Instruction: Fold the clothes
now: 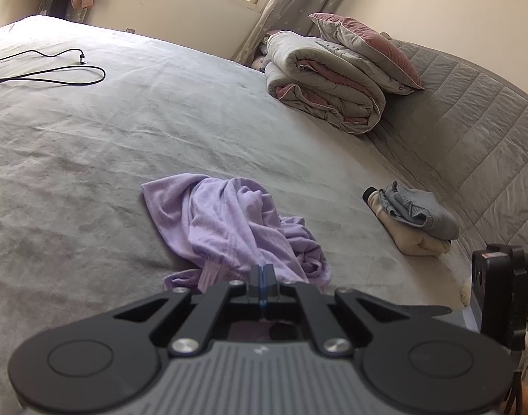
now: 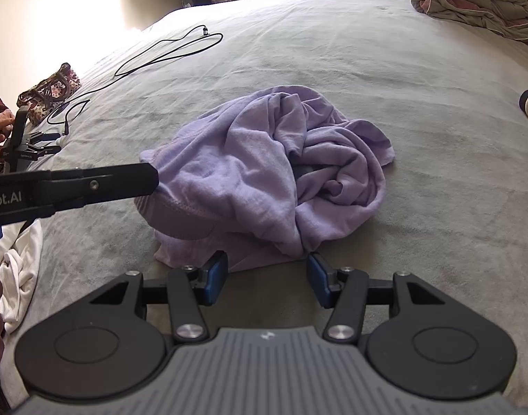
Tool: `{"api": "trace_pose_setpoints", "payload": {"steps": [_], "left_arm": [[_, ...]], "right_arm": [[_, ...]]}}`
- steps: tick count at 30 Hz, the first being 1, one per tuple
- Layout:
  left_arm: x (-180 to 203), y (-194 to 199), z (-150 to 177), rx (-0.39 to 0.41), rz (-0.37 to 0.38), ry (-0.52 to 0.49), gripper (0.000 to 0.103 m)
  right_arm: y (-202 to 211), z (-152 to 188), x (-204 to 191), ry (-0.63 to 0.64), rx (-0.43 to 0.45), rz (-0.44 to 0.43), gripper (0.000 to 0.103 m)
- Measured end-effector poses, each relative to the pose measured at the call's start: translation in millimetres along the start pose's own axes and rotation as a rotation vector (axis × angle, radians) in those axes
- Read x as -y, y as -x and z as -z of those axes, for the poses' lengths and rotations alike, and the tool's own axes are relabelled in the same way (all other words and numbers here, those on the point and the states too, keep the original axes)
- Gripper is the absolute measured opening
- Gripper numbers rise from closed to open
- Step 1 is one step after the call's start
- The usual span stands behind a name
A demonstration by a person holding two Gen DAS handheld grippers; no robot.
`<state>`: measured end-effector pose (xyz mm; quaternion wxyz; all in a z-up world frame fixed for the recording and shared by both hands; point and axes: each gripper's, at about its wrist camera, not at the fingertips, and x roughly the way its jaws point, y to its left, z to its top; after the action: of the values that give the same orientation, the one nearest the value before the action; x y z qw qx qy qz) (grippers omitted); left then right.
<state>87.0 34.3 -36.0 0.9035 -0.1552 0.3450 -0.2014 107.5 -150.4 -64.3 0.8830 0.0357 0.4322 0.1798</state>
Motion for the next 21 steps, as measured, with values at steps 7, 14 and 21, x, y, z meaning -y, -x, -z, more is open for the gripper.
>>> {"api": "trace_pose_setpoints", "payload": {"steps": [7, 14, 21], "left_arm": [[-0.4, 0.0, -0.2, 0.0, 0.001, 0.0, 0.0], [-1.4, -0.8, -0.4, -0.003, 0.001, 0.002, 0.0], [-2.5, -0.9, -0.4, -0.005, -0.001, 0.003, 0.0]], "right_arm": [[-0.1, -0.4, 0.0, 0.0, 0.0, 0.0, 0.055], [-0.3, -0.3, -0.1, 0.001, -0.001, 0.001, 0.055], [-0.4, 0.0, -0.4, 0.0, -0.001, 0.001, 0.055]]}}
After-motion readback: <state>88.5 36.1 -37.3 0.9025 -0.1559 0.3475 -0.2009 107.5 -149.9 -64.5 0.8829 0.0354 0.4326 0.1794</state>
